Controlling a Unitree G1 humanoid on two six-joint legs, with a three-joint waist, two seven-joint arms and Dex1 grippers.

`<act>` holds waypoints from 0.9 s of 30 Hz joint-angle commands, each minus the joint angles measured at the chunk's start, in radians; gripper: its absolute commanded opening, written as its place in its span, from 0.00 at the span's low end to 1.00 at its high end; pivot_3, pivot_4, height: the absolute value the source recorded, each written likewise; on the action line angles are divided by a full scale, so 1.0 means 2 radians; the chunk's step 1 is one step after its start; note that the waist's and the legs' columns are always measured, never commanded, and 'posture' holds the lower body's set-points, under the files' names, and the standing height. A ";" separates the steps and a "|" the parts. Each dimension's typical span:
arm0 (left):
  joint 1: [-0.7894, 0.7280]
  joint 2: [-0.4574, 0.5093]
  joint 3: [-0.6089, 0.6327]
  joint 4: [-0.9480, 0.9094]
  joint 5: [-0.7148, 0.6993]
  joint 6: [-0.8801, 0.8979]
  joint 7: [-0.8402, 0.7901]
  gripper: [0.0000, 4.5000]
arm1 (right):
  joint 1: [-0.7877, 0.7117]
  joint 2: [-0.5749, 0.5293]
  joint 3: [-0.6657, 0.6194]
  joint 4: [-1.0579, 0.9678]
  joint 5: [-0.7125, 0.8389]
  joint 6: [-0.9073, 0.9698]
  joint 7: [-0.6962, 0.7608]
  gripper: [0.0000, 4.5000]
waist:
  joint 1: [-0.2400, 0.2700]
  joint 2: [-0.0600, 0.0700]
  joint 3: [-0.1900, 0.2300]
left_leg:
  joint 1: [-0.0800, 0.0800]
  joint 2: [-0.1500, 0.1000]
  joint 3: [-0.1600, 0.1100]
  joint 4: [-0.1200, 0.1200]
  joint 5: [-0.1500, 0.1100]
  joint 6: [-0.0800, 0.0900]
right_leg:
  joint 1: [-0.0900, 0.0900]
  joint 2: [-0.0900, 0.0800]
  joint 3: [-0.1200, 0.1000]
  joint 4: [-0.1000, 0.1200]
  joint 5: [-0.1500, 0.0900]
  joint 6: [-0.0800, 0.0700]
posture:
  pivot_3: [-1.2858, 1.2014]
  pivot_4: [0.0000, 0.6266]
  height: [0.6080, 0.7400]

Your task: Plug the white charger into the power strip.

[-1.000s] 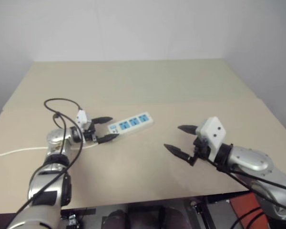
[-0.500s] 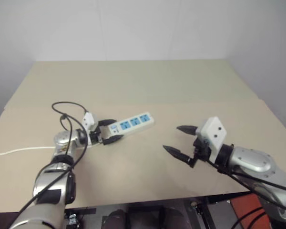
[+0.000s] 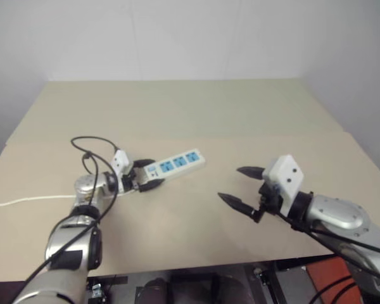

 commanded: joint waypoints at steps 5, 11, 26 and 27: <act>-0.006 -0.001 -0.002 0.004 0.010 0.000 0.007 0.87 | 0.000 -0.002 -0.014 -0.019 0.006 -0.004 -0.005 1.00 | 0.000 0.000 0.000 | 0.000 0.000 0.000 0.000 0.000 0.000 | 0.000 0.000 0.000 0.000 0.000 0.000 | 0.52 0.24 1.00; -0.007 -0.003 -0.002 0.004 0.014 -0.004 0.024 0.73 | -0.002 -0.002 -0.013 -0.017 0.006 -0.005 -0.007 1.00 | 0.000 0.000 0.000 | 0.000 0.000 0.000 0.000 0.000 0.000 | 0.000 0.000 0.000 0.000 0.000 0.000 | 0.52 0.24 1.00; 0.015 -0.015 -0.034 -0.041 0.017 -0.030 -0.050 0.73 | -0.084 -0.120 -0.057 0.026 0.084 0.182 0.004 1.00 | 0.001 0.000 0.000 | 0.000 0.000 0.000 0.001 -0.001 0.001 | 0.000 0.000 0.000 0.000 0.000 0.000 | 0.52 0.24 1.00; 0.018 -0.014 -0.040 -0.046 0.019 -0.035 -0.055 0.73 | -0.102 -0.130 -0.058 0.041 0.097 0.211 0.006 1.00 | 0.001 0.000 0.000 | 0.000 0.001 0.000 0.001 -0.001 0.002 | 0.000 0.000 0.000 0.000 0.000 0.000 | 0.52 0.24 1.00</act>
